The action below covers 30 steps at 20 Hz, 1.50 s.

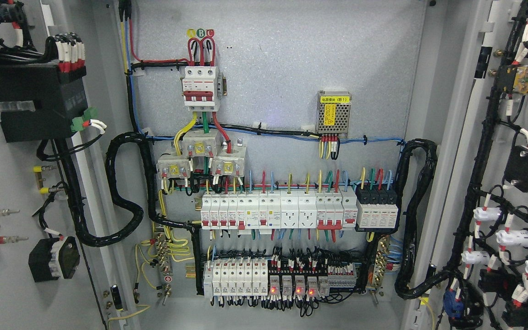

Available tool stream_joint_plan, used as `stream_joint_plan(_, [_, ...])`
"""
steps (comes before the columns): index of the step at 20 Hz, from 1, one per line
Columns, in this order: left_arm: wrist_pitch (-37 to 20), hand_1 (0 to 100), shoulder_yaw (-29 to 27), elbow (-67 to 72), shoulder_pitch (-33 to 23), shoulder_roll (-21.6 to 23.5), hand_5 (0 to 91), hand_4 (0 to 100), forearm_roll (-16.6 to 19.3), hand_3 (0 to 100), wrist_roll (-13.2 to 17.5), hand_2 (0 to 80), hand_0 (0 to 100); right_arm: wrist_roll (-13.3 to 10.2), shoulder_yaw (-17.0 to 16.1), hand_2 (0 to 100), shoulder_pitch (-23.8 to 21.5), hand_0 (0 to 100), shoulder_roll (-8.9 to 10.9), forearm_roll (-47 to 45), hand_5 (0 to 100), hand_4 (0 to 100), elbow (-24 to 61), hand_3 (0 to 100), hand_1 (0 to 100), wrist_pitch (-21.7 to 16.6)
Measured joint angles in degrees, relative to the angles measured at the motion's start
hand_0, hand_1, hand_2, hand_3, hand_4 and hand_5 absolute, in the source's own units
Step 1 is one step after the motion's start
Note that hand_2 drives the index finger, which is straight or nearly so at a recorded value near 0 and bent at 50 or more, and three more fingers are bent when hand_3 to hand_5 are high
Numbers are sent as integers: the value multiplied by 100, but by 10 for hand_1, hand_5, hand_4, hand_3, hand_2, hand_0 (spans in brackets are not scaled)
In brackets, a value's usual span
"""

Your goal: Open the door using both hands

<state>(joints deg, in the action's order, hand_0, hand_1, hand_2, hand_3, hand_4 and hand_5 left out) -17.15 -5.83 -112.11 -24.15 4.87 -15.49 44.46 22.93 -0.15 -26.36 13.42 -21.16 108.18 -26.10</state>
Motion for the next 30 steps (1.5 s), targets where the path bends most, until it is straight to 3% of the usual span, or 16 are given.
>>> stream_joint_plan(12, [402, 0, -979, -211, 144, -167, 0, 33, -258, 28, -19, 28, 288, -21, -526, 0, -188, 219, 51, -254, 0, 0, -396, 0, 0, 0])
stream_joint_plan(22, [491, 0, -1718, -271, 34, -222, 0, 33, -509, 28, 337, 28, 289, -13, -705, 0, -285, 219, 181, -755, 0, 0, -612, 0, 0, -6])
stream_joint_plan(30, [987, 0, -2374, -143, 27, -266, 0, 34, -1201, 28, 812, 28, 288, 51, -827, 0, -309, 219, 458, -1126, 0, 0, -823, 0, 0, -21])
